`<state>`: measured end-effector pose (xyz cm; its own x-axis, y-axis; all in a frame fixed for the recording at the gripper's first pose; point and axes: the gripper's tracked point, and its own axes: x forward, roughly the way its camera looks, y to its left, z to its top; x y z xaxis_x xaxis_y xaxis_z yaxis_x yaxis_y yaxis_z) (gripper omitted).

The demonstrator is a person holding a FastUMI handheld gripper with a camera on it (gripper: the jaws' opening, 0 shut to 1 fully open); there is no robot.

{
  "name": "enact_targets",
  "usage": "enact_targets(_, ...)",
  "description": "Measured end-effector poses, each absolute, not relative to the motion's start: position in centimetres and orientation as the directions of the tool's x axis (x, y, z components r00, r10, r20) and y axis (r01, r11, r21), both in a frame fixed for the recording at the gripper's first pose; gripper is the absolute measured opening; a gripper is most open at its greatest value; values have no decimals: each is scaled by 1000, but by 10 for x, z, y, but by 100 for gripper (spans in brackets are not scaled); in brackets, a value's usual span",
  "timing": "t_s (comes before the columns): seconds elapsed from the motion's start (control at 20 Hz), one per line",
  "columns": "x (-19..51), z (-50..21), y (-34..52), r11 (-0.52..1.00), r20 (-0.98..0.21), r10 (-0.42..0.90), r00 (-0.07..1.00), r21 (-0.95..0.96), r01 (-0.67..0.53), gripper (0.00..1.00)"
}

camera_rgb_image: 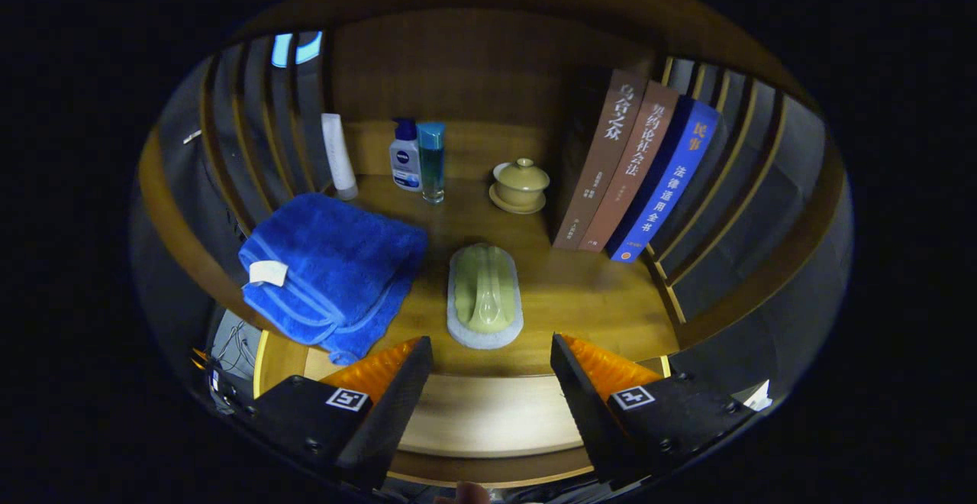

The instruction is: Pull open the drawer, take out the items inside it, and place them on the countertop above the cabinet.

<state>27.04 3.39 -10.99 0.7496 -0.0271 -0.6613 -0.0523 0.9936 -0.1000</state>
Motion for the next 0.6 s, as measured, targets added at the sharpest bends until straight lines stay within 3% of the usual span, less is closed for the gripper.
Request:
enact_targets(0.2,230,-100,34,996,-545,-14,839,-79,-35,99)
enact_targets(0.6,142,-89,33,994,-196,27,980,-94,-47,99)
